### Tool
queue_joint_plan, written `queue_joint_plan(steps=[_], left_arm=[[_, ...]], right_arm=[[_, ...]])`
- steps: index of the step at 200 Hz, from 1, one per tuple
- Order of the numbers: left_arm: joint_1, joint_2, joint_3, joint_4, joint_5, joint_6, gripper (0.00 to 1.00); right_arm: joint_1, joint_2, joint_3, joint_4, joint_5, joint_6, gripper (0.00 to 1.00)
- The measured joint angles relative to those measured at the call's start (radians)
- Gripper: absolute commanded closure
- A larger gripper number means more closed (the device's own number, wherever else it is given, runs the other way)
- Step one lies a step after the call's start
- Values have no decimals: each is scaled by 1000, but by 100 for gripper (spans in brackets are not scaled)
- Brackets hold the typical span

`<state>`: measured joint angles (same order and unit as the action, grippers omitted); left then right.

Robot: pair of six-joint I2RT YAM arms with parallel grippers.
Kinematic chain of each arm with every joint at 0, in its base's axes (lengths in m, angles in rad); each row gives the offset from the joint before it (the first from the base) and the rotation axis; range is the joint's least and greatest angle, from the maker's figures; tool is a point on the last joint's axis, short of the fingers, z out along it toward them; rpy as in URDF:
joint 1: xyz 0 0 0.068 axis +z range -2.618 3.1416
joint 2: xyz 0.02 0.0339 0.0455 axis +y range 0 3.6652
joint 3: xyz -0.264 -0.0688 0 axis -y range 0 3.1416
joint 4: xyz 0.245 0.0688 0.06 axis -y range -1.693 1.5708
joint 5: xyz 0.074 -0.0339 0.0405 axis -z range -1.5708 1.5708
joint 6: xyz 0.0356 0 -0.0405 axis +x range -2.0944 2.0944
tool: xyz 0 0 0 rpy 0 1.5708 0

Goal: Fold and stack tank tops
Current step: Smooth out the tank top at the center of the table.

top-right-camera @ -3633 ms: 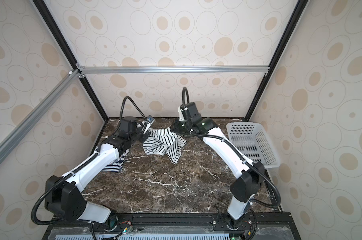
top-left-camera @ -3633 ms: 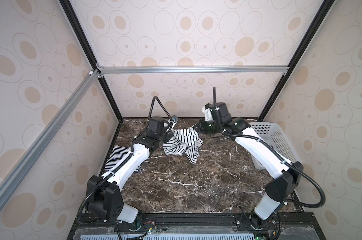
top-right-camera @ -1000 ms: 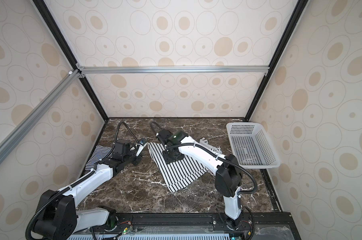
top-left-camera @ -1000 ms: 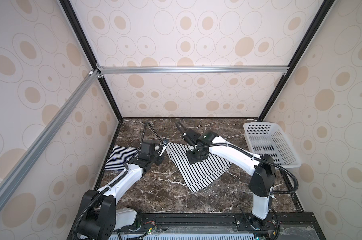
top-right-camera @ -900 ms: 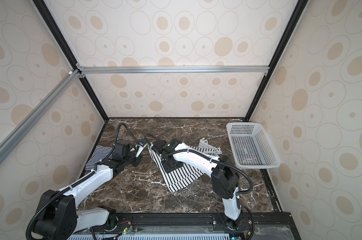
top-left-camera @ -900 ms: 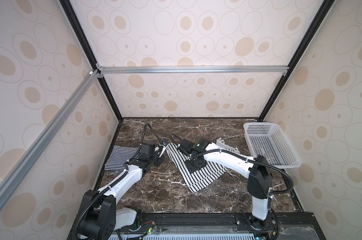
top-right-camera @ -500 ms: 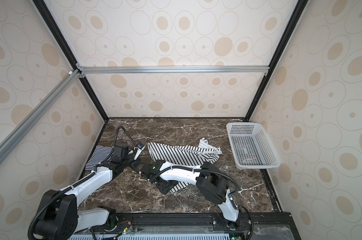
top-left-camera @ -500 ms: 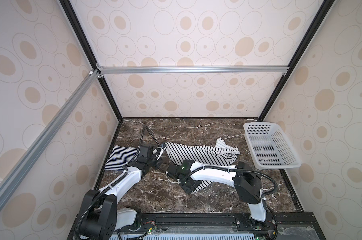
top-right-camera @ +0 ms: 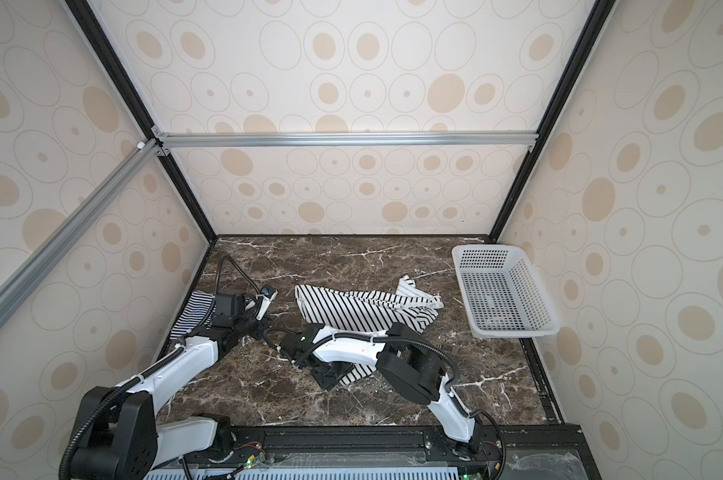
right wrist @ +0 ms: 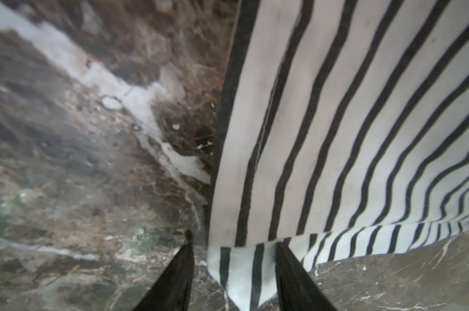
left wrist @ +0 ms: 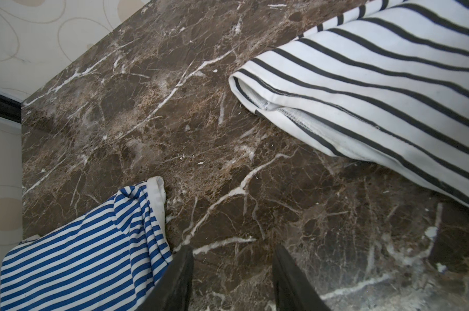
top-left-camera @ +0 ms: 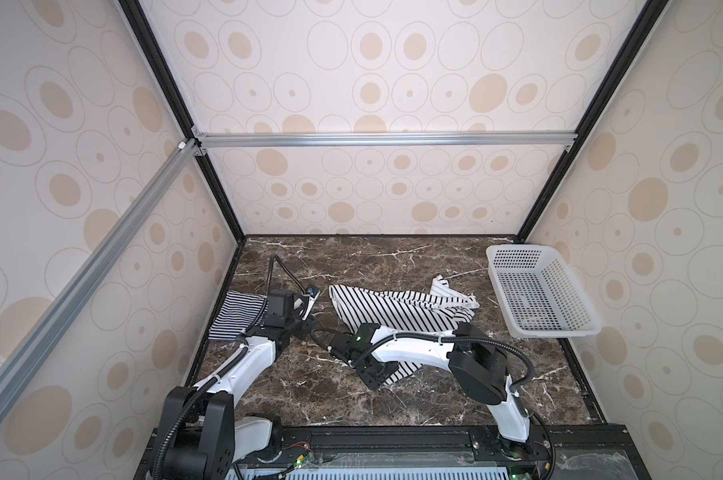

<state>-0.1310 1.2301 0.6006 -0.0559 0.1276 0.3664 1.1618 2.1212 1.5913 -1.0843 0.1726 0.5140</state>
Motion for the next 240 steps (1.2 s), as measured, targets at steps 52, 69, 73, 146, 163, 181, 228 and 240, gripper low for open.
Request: queue_joint_plan(steps=[52, 69, 73, 146, 163, 181, 228, 240], left_arm=[[24, 0, -11, 0, 6, 0, 52], [25, 0, -11, 0, 6, 0, 52], [26, 0, -11, 0, 6, 0, 52], [30, 0, -25, 0, 19, 0, 52], [30, 0, -27, 0, 24, -1, 52], [30, 0, -30, 0, 28, -2, 52], [31, 0, -34, 2, 36, -7, 52], [31, 0, -35, 3, 40, -9, 52]], right_arm=[[-1, 42, 49, -15, 29, -2, 52], [-2, 55, 69, -28, 42, -3, 53], [-2, 56, 71, -31, 47, -3, 53], [-2, 70, 85, -76, 113, 0, 60], [-2, 70, 95, -84, 116, 1, 60], [-2, 70, 106, -83, 116, 1, 60], [-1, 70, 134, -98, 130, 2, 60], [-1, 72, 146, -108, 142, 4, 60]])
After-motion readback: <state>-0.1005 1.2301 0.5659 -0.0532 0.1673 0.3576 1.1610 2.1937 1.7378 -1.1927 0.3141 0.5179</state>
